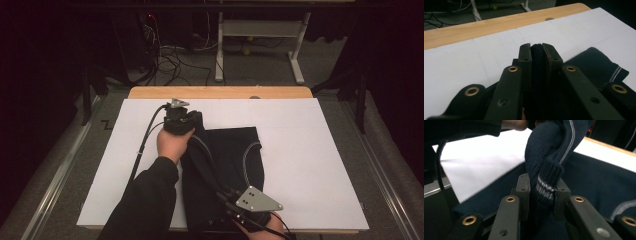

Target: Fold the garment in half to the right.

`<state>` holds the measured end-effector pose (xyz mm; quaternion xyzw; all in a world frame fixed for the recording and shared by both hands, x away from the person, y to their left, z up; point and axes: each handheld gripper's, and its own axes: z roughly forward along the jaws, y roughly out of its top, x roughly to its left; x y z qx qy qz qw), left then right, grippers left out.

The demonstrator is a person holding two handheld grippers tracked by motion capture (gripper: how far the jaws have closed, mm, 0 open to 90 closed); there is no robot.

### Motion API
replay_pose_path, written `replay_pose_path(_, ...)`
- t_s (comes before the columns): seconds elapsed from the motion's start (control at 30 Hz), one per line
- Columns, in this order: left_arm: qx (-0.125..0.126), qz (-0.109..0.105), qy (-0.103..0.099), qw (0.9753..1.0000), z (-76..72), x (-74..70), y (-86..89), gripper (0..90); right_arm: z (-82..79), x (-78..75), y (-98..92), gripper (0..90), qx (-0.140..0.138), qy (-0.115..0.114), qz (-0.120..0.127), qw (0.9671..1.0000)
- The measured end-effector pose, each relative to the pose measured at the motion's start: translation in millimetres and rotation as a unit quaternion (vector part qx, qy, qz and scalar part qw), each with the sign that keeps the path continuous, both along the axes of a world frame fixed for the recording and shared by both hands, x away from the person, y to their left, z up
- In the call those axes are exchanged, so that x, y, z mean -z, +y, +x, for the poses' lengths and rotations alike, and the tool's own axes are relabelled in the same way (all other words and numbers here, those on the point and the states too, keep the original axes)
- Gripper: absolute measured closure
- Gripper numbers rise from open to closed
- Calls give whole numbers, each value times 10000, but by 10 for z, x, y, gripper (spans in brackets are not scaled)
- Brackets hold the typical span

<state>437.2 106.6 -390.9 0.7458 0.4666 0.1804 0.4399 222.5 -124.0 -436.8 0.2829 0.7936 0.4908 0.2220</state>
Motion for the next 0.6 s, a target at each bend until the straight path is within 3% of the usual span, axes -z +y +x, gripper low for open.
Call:
replay_pose_path(0.3,80,78,24,9999,55,40,-298,751,-18,83,-253,720,212,139,-7,9997)
replay_pose_path(0.6,133,59,61,9999,101,94,-487,750,-45,149,-375,714,371,200,-97,9991)
